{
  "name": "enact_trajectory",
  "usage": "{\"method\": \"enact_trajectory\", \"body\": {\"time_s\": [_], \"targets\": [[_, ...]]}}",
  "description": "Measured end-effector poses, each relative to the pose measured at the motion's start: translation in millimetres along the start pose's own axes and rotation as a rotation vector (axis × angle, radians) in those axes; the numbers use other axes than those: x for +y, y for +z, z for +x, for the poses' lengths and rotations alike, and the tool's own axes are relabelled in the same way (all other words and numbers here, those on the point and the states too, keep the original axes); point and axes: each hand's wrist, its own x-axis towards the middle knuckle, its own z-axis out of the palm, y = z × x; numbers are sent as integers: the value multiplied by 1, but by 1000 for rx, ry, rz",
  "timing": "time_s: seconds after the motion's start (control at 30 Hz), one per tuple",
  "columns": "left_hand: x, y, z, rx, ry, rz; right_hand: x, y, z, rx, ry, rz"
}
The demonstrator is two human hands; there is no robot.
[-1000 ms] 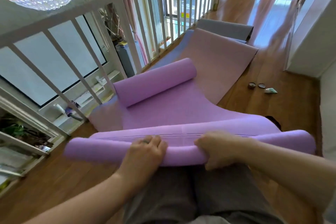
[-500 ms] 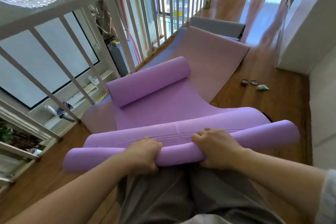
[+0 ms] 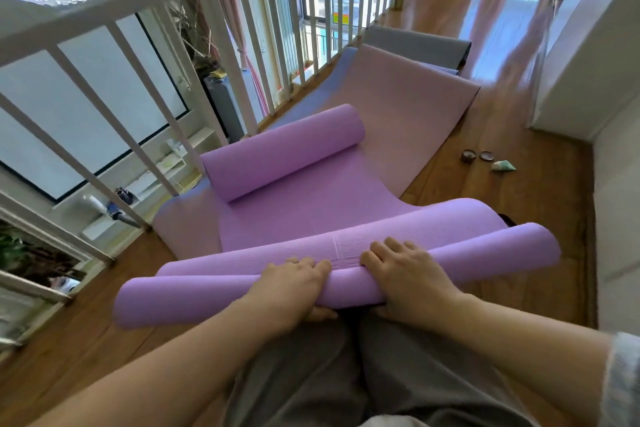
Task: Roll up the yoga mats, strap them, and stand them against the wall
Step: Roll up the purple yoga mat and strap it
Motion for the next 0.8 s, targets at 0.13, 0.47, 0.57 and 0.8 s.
{"method": "enact_trajectory", "body": {"time_s": [0.13, 0.47, 0.57, 0.8], "targets": [[-9, -9, 2, 22, 43, -67, 3, -9, 11, -137, 67, 165], [-8, -7, 16, 164, 17, -74, 7, -2, 18, -32, 12, 41], [-15, -17, 23, 30, 38, -108, -4, 4, 19, 49, 37, 65], [5, 16, 18, 448, -26, 108, 19, -14, 54, -333, 46, 252]]}}
